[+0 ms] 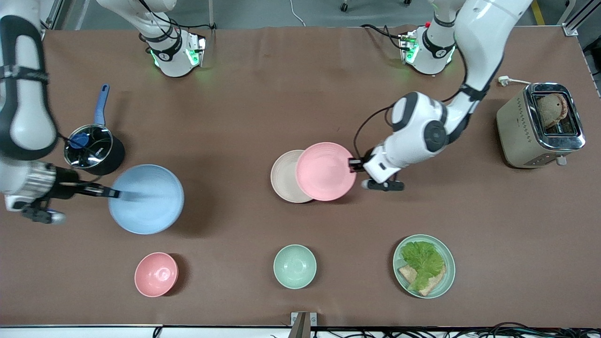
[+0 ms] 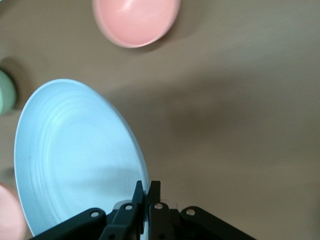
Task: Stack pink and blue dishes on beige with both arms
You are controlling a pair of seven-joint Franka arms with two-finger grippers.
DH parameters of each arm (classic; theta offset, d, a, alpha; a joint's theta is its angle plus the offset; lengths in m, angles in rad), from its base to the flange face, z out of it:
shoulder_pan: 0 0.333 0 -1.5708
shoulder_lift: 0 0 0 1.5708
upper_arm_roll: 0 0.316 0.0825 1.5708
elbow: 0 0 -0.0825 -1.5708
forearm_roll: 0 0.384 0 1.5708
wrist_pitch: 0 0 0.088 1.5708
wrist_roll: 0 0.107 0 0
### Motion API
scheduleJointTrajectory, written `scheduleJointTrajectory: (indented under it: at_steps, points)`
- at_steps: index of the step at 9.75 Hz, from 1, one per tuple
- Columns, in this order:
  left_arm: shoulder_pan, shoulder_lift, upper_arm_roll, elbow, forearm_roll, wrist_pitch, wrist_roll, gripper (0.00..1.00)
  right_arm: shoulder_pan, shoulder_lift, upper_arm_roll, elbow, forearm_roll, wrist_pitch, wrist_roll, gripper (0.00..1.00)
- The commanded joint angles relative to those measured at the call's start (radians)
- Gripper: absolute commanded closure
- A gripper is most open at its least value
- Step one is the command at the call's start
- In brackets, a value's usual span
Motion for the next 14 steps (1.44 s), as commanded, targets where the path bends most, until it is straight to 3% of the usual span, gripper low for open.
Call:
scheduleJointTrajectory:
  at_steps: [1, 4, 7, 8, 9, 10, 12, 14]
  points:
    - [-0.01, 0.124, -0.053, 0.044, 0.156, 0.065, -0.185, 1.0, -0.011, -0.06, 0.173, -0.089, -0.064, 0.109, 0.224, 0.99]
    - [-0.044, 0.177, -0.073, 0.044, 0.36, 0.111, -0.401, 0.99, -0.008, -0.063, 0.347, -0.227, -0.066, 0.287, 0.372, 0.99]
    - [-0.03, 0.178, -0.072, 0.06, 0.445, 0.101, -0.45, 0.96, -0.002, -0.069, 0.452, -0.348, -0.066, 0.401, 0.4, 0.99]
    - [-0.024, 0.169, -0.069, 0.061, 0.456, 0.094, -0.451, 0.66, 0.0, -0.064, 0.49, -0.391, -0.064, 0.463, 0.402, 0.99]
    - [-0.02, 0.149, -0.064, 0.066, 0.457, 0.094, -0.45, 0.01, 0.001, -0.061, 0.527, -0.416, -0.064, 0.513, 0.435, 0.99]
    - [-0.004, 0.093, -0.063, 0.057, 0.459, 0.079, -0.447, 0.0, 0.009, -0.06, 0.554, -0.418, -0.064, 0.527, 0.467, 0.99]
    - [0.0, -0.062, -0.052, 0.055, 0.457, -0.107, -0.434, 0.0, 0.026, -0.054, 0.562, -0.418, -0.064, 0.535, 0.478, 0.99]
    - [0.0, -0.22, 0.057, 0.058, 0.439, -0.258, -0.271, 0.0, 0.065, 0.004, 0.573, -0.418, -0.064, 0.626, 0.494, 0.98]
